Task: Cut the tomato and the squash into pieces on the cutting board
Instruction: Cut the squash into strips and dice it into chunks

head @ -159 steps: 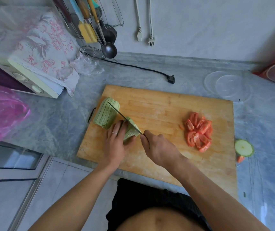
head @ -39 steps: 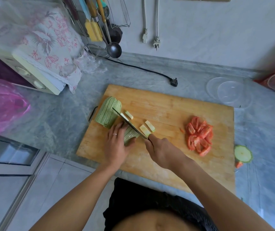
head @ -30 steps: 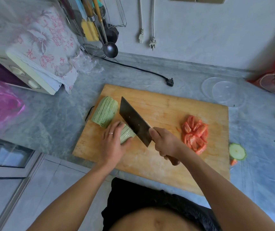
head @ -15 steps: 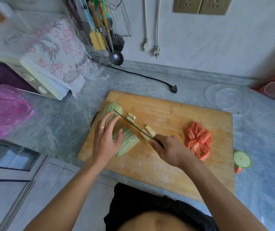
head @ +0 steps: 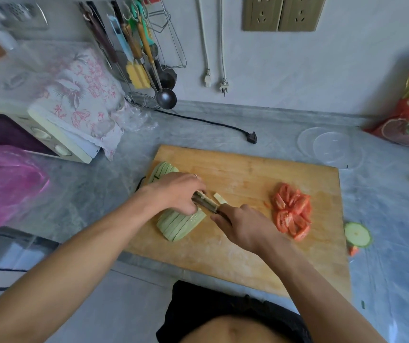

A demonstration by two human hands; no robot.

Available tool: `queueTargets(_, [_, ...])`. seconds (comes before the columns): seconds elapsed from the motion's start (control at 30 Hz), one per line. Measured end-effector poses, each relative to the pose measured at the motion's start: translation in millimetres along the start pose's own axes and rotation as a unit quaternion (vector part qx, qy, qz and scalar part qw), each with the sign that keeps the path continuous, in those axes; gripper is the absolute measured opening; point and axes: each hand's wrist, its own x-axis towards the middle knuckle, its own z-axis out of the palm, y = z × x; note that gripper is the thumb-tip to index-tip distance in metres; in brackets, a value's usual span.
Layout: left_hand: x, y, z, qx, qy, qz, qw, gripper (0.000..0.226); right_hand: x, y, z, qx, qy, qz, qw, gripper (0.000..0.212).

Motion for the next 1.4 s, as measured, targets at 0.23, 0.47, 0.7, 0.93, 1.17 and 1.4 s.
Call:
queueTargets(0.23, [9, 19, -4, 0.007, -0.060, 0.015, 0.998, 0.037, 2, 5, -1, -0.017, -0.003, -0.016, 1.000, 0.042])
queueTargets(0.47, [2, 20, 1, -0.027, 0.057, 0.091, 0.994, 0.047, 1, 9, -1, -0.018, 0.001, -0.037, 0.999, 0.043])
queueTargets(0.7, [10, 20, 8, 0.030, -0.036, 0.043, 0.998, 0.071, 0, 6, -1, -0.017, -0.002, -0.046, 0.999, 0.043])
queueTargets(0.93, [-15, 0, 24, -0.014, 0.221, 0.043, 0.974, 0.053, -3, 11, 0, 0.063, 0.004, -0.010, 0.998, 0.039])
queueTargets(1.17, [-45, -6, 86, -0.156, 0.508, -0.082, 0.843, 0.030, -11, -3, -9, 0.259, 0.007, 0.083, 0.962, 0.041])
queueTargets(1.4, [-41, -23, 116, -0.275, 0.410, -0.249, 0.834, 0.020, -12, -9, -7, 0.300, 0.029, 0.110, 0.947, 0.040])
